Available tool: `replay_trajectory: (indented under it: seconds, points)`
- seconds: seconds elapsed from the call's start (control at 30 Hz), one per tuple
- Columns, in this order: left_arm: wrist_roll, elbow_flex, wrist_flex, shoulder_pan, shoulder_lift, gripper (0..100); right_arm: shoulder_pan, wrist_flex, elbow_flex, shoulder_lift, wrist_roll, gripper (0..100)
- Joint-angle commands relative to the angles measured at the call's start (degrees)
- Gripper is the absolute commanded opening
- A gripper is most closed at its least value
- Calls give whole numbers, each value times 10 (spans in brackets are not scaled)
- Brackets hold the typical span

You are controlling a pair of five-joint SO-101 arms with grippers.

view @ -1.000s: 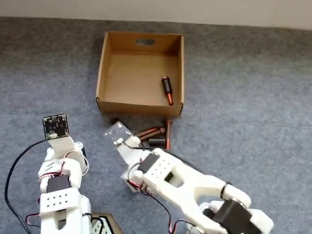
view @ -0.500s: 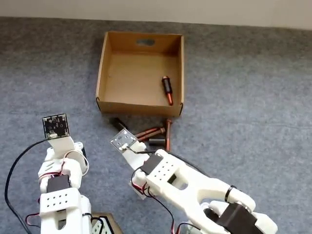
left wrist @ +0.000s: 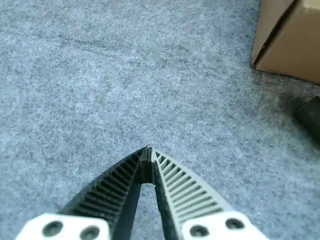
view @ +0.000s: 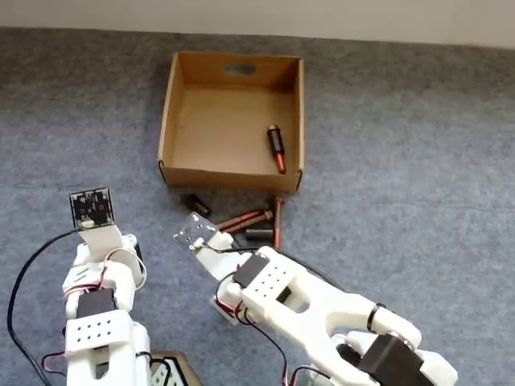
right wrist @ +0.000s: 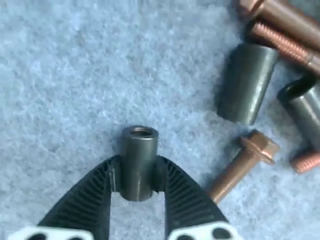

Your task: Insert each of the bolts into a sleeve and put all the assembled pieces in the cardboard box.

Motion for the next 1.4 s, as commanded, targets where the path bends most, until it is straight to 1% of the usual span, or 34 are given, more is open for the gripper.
replay_trajectory:
  seconds: [0.0, 0.07, 0.1, 0.17, 0.27, 0.37, 0.5, 0.6, 0.7, 0.8, 0.9, 0.97, 1.1, 1.23, 1.3, 1.37]
  points:
    - [3, -36, -7, -4, -8, 14, 15, 38, -36, -60, 7, 5]
    - [-10, -43, -6, -4, -8, 14, 31, 79, -64, -119, 9, 5]
    - [-17, -53, 8, -4, -5, 14, 41, 95, -77, -154, 11, 5]
    - [-24, -95, 68, -4, -2, 14, 78, 127, -99, -232, 11, 5]
    - [-25, -181, 165, -3, -1, 15, 163, 147, -111, -342, 25, 5]
    - [-32, -248, 227, 25, 0, 60, 247, 159, -101, -430, 36, 5]
    - [-129, -292, 280, 95, 0, 137, 313, 170, -51, -523, 36, 5]
    - [-157, -314, 293, 87, 8, 143, 343, 166, 14, -581, 34, 5]
    - [-181, -356, 303, 74, 79, 144, 379, 138, 80, -630, 13, 5]
    - [-190, -430, 335, 74, 209, 143, 414, 112, 127, -667, 10, 5]
    - [-189, -519, 386, 102, 341, 143, 438, 104, 151, -685, 8, 5]
    - [-189, -563, 408, 134, 411, 143, 449, 105, 161, -687, 8, 5]
    - [-183, -604, 418, 210, 485, 143, 450, 91, 218, -691, 5, 5]
    - [-116, -607, 411, 293, 505, 146, 451, 64, 255, -691, -3, 5]
    - [-98, -604, 369, 318, 513, 146, 451, 65, 256, -691, -4, 5]
    - [-91, -604, 328, 323, 531, 147, 451, 65, 260, -691, -4, 5]
